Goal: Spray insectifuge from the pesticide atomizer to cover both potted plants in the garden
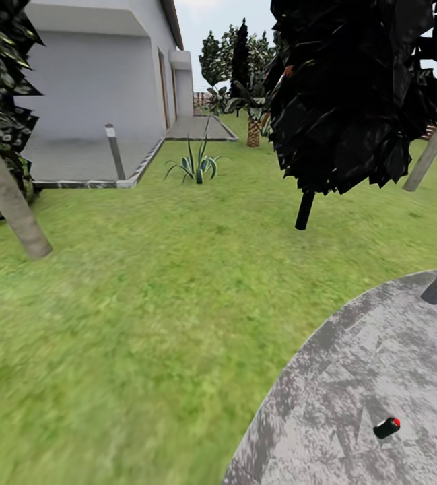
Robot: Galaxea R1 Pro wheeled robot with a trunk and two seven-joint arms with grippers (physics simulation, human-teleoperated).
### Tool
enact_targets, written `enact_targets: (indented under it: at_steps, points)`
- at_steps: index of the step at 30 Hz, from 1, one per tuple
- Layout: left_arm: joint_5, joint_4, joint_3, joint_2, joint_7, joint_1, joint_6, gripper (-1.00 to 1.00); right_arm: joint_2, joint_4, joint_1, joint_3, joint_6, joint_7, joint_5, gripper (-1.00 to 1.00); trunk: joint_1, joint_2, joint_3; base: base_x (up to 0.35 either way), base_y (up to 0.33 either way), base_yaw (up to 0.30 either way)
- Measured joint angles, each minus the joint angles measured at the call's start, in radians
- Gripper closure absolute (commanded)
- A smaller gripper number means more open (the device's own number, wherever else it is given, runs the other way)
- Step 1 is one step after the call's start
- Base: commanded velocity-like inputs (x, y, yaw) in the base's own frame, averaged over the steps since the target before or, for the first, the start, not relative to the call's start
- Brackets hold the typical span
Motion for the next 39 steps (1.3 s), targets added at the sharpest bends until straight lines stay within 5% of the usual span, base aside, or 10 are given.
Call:
enact_targets:
  at_steps: [19,39]
  points:
    - [0.001,0.0,0.0,-0.002,-0.001,0.0,0.0,-1.0,-0.003,0.001,0.0,0.0,0.001,0.0,0.001,-1.0,0.0,0.0,-0.024,0.336,0.012,-0.191]
    - [0.001,0.001,0.0,-0.002,0.0,0.0,0.0,-1.0,-0.003,0.001,0.0,0.0,0.002,0.0,0.002,-1.0,0.0,0.0,-0.049,0.307,0.175,-0.191]
